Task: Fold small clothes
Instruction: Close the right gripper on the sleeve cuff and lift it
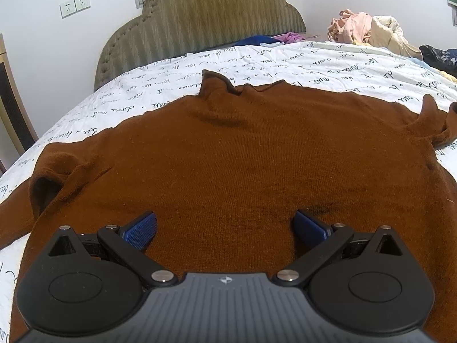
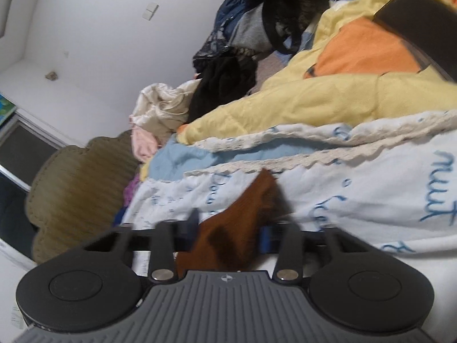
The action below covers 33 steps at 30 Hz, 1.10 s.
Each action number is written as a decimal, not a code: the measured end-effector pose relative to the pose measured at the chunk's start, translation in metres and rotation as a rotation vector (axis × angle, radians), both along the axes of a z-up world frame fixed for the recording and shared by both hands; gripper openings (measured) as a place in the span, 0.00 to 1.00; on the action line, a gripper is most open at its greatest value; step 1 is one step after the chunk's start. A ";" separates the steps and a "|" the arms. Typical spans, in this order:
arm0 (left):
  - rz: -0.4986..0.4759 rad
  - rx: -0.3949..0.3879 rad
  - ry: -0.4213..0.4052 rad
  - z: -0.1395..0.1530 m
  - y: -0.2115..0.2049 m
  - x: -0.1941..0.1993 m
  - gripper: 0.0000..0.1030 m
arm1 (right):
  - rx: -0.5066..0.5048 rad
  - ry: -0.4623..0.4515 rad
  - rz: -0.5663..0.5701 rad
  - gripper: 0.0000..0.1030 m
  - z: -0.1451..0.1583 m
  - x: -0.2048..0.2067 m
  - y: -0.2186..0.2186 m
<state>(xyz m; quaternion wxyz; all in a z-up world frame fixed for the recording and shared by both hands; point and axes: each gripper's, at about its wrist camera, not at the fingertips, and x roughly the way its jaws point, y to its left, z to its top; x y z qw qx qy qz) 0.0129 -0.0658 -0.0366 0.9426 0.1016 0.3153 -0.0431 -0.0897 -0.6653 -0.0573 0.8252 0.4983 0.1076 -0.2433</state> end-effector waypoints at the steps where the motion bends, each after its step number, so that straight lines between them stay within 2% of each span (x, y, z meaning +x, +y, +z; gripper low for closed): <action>1: 0.000 -0.001 0.000 0.000 0.000 0.000 1.00 | -0.013 0.013 0.001 0.18 0.001 -0.003 0.000; 4: 0.000 0.001 -0.001 0.000 0.000 0.000 1.00 | -0.073 0.057 -0.021 0.14 0.009 -0.013 0.000; 10: 0.000 -0.005 0.002 0.000 0.000 0.002 1.00 | -0.326 0.194 -0.176 0.10 0.043 -0.056 -0.003; 12: 0.000 -0.005 0.002 0.000 0.000 0.002 1.00 | -0.306 0.165 -0.159 0.10 0.047 -0.070 -0.011; 13: 0.000 -0.005 0.002 0.000 0.000 0.002 1.00 | -0.244 0.117 -0.115 0.14 0.045 -0.076 -0.016; 14: 0.000 -0.005 0.002 0.000 0.001 0.002 1.00 | -0.171 0.061 -0.075 0.18 0.041 -0.078 -0.021; 16: 0.000 -0.005 0.002 0.000 0.000 0.001 1.00 | -0.032 -0.033 -0.006 0.46 0.029 -0.077 -0.026; 17: 0.000 -0.006 0.002 0.000 0.000 0.001 1.00 | 0.002 -0.055 0.012 0.74 0.024 -0.073 -0.024; 18: 0.001 -0.006 0.003 0.000 0.000 0.002 1.00 | 0.006 -0.055 0.023 0.78 0.022 -0.066 -0.020; 21: 0.001 -0.010 0.003 -0.001 0.000 0.002 1.00 | 0.006 0.015 0.064 0.76 0.015 -0.040 -0.004; 23: 0.001 -0.014 0.005 -0.001 0.001 0.002 1.00 | 0.032 0.009 0.091 0.76 0.007 -0.022 0.004; 26: 0.002 -0.019 0.007 -0.001 0.002 0.002 1.00 | -0.014 -0.019 0.095 0.75 0.007 0.000 0.014; 28: 0.002 -0.024 0.009 -0.002 0.002 0.002 1.00 | -0.012 -0.048 0.091 0.68 0.006 0.011 0.014; 29: 0.002 -0.028 0.011 -0.002 0.003 0.003 1.00 | -0.008 -0.051 0.082 0.57 0.005 0.016 0.013; 30: 0.002 -0.030 0.012 -0.002 0.003 0.003 1.00 | -0.004 -0.045 0.073 0.31 0.004 0.022 0.010; 31: 0.002 -0.032 0.013 -0.002 0.004 0.003 1.00 | 0.007 -0.023 0.066 0.16 0.001 0.027 0.006; 32: 0.002 -0.034 0.013 -0.002 0.004 0.003 1.00 | 0.021 -0.007 0.046 0.11 -0.002 0.027 0.004; 33: 0.002 -0.035 0.014 -0.002 0.004 0.003 1.00 | 0.035 -0.021 0.034 0.11 -0.004 0.025 0.002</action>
